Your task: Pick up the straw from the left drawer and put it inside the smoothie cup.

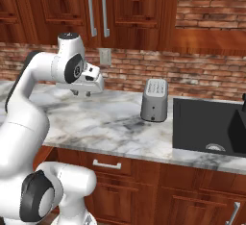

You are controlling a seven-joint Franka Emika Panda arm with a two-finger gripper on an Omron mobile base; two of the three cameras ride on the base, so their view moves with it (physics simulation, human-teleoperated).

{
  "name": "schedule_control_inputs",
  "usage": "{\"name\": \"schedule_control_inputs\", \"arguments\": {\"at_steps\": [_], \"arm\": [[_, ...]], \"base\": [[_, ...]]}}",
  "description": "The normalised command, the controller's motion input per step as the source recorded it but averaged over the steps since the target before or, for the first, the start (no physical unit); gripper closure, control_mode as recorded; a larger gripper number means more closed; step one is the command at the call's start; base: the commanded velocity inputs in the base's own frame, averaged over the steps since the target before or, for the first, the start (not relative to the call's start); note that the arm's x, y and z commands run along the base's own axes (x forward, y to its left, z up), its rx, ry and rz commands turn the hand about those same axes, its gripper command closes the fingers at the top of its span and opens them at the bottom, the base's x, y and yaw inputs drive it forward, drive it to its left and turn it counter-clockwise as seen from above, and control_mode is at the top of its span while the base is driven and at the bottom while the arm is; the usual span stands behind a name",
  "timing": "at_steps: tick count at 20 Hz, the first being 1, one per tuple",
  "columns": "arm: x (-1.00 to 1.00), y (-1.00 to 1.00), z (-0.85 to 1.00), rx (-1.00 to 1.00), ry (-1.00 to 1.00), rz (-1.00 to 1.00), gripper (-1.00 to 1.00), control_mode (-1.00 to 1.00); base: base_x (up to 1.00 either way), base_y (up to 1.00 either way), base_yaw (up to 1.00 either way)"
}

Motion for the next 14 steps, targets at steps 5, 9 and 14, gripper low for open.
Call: {"name": "schedule_control_inputs", "arguments": {"at_steps": [5,9,14], "arm": [[-0.24,0.09,0.00,0.00,-0.03,0.01,-1.00,-1.00],[-0.88,0.78,-0.50,-0.02,0.07,0.08,-1.00,-1.00],[-0.80,1.00,-0.93,-0.06,0.13,0.01,-1.00,-1.00]], "base": [[0.00,0.00,0.00],[0.00,0.00,0.00],[0.00,0.00,0.00]]}}
